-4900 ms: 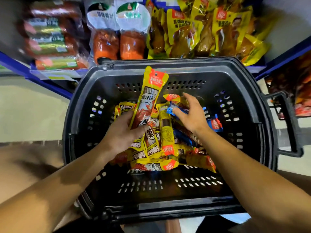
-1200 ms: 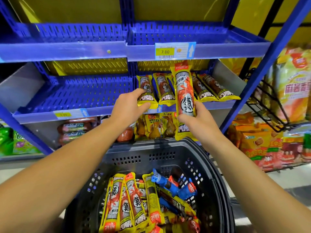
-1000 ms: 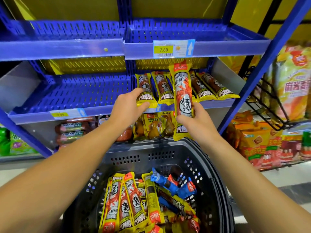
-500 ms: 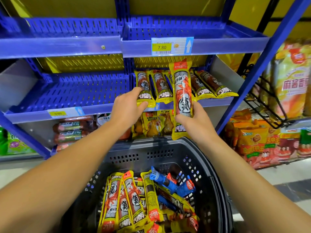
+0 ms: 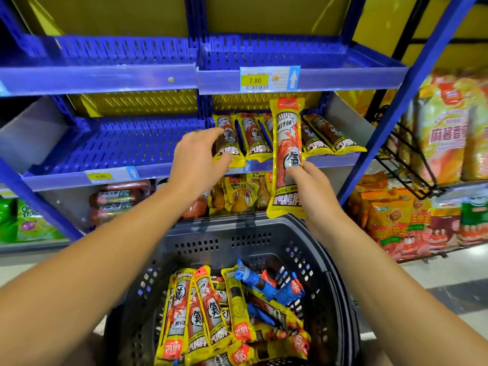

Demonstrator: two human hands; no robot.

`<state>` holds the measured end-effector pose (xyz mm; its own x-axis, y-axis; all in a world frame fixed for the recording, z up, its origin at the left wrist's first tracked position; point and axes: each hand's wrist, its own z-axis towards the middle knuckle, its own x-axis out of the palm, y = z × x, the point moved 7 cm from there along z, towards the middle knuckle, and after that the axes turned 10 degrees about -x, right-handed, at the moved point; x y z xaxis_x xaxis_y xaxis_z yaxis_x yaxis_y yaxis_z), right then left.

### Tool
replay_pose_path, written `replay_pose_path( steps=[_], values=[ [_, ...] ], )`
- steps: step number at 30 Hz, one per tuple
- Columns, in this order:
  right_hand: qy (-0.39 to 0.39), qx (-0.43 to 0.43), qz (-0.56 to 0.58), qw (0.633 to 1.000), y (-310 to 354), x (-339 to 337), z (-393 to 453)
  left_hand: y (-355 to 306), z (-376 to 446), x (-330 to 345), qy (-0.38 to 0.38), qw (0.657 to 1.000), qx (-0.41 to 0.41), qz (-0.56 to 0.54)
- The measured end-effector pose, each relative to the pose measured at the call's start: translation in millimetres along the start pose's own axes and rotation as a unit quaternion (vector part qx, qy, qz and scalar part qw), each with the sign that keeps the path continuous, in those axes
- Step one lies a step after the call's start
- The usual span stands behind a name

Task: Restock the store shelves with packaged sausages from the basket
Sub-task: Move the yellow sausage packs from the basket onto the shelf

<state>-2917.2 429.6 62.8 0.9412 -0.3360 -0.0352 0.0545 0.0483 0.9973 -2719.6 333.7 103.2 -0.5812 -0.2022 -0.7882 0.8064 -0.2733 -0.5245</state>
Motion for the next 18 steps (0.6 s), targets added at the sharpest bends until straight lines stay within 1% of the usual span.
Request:
replay_pose_path(
  steps=[2, 3, 5, 7, 9, 11, 13, 15, 18],
  values=[
    [0.011, 0.003, 0.013, 1.000, -2, 3, -7, -9, -24, -12, -0.023, 0.998, 0.018, -0.053],
    [0.020, 0.006, 0.019, 1.000, -4, 7, -11, -12, -39, -14, -0.015, 0.996, 0.024, -0.080],
    [0.036, 0.009, 0.025, 0.999, -7, 16, -17, -12, -66, -13, 0.038, 0.987, 0.014, -0.154],
    [0.047, -0.002, 0.023, 0.999, -6, 28, -22, -8, -90, -7, 0.100, 0.969, -0.017, -0.225],
    [0.073, -0.012, 0.027, 0.997, -3, 45, -26, 0, -105, 1, 0.132, 0.955, -0.051, -0.261],
    [0.096, -0.020, 0.030, 0.995, -1, 62, -28, 10, -114, 3, 0.129, 0.946, -0.079, -0.288],
    [0.112, -0.041, 0.000, 0.993, 5, 77, -29, 24, -117, -1, 0.119, 0.931, -0.113, -0.325],
    [0.132, -0.077, -0.073, 0.985, 13, 91, -27, 40, -117, -10, 0.098, 0.920, -0.138, -0.352],
    [0.141, -0.129, -0.196, 0.962, 26, 101, -17, 67, -115, -28, 0.054, 0.928, -0.155, -0.336]
  ],
)
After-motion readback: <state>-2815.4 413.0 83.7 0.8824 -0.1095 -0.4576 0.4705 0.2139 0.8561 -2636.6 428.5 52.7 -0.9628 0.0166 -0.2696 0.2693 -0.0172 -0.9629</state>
